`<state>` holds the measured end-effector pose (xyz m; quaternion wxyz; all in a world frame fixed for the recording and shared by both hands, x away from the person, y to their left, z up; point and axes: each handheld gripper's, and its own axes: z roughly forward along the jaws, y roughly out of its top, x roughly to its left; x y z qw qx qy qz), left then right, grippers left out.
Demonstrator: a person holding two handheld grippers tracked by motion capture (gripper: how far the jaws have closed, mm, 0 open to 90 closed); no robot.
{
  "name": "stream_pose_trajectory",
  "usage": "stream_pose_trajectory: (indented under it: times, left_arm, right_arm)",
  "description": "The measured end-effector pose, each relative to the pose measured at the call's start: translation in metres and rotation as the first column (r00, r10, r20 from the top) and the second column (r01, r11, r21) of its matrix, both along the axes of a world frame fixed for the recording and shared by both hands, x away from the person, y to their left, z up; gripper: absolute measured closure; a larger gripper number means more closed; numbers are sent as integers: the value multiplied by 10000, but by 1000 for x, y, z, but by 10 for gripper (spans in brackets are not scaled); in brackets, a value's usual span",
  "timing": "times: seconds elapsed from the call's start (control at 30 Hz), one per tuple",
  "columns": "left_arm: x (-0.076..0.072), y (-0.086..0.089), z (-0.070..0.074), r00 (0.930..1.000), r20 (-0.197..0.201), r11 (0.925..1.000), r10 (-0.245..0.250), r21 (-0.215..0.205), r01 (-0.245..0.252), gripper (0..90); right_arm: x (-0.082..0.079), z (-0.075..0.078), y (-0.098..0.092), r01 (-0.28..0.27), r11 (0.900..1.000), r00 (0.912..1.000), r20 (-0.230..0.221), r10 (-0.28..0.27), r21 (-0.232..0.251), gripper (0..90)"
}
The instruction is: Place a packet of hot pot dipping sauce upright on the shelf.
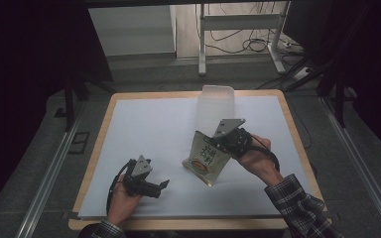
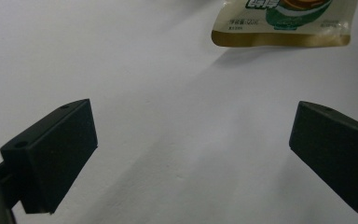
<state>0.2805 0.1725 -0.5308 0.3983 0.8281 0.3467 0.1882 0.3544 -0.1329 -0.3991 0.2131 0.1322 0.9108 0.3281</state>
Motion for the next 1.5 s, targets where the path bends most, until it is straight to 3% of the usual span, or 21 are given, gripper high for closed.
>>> stream_pose_trajectory:
  times: [0.3, 0.63, 1.0, 1.5]
  left_arm:
    - [0, 0, 0, 10000, 13, 10000, -57, 57, 57, 10]
    - [1, -1, 0, 10000, 20, 10000, -70, 32, 70, 10]
    - [1, -1, 0, 10000, 19, 10000, -74, 26, 74, 10]
    - [1, 0, 0, 9999, 61, 10000, -87, -18, 87, 10]
  right_arm:
    - [-5, 15, 18, -485, 9988, 9975, 514, 487, -45, 893]
    - [5, 36, 31, -561, 9984, 9841, 1686, 566, -80, 893]
    - [17, 53, 43, -923, 9940, 9806, 1786, 805, 585, 893]
    - [43, 60, 67, -1088, 9869, 9811, 1728, 873, 1190, 893]
